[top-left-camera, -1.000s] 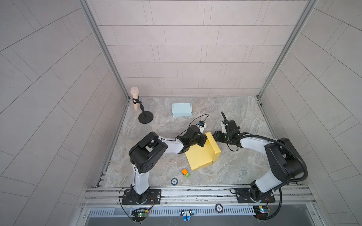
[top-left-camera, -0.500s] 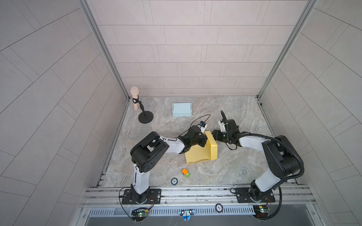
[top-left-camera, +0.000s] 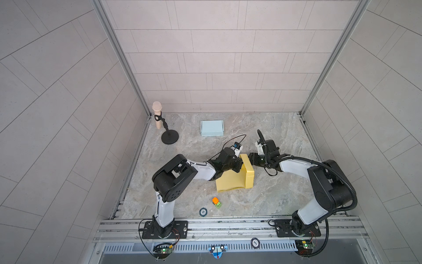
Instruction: Fold the paper box
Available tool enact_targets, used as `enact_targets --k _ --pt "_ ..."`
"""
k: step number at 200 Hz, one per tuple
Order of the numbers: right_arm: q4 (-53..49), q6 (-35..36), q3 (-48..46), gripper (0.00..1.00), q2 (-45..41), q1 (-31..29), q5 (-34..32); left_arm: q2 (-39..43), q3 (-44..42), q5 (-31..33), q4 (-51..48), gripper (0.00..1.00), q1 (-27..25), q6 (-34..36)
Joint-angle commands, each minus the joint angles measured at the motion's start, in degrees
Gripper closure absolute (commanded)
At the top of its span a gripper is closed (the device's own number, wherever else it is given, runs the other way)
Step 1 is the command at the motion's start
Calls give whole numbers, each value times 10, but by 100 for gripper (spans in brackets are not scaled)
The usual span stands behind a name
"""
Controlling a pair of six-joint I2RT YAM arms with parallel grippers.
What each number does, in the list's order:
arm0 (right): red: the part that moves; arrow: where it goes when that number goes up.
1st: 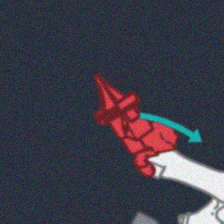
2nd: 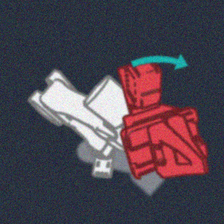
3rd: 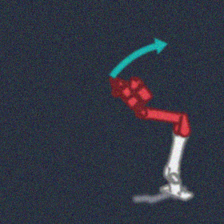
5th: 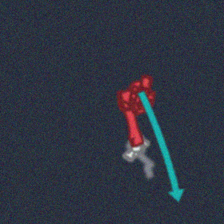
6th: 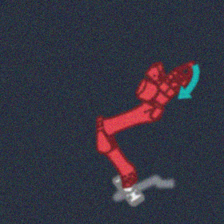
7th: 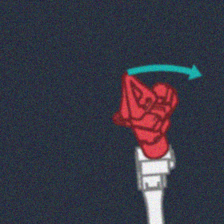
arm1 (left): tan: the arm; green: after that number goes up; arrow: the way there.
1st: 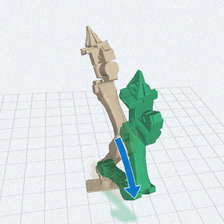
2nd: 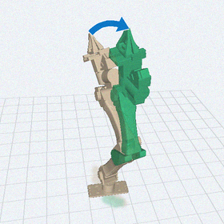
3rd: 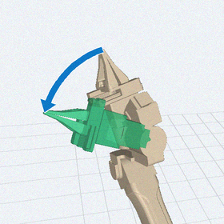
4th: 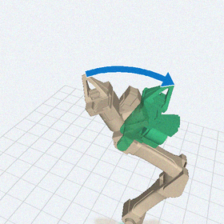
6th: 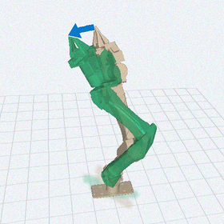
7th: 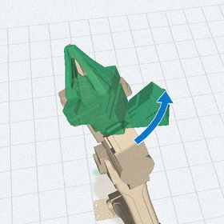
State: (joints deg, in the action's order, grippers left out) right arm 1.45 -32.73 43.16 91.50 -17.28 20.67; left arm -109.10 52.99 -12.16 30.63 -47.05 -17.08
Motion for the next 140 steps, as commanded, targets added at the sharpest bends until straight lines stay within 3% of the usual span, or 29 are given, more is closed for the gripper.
enact_targets --k 1,140 --pt "-15 12 -7 35 -13 11 -11 15 -7 -6 27 73 -6 -4" --pt "-59 20 6 34 -35 18 -46 8 3 3 15 70 -5 -3"
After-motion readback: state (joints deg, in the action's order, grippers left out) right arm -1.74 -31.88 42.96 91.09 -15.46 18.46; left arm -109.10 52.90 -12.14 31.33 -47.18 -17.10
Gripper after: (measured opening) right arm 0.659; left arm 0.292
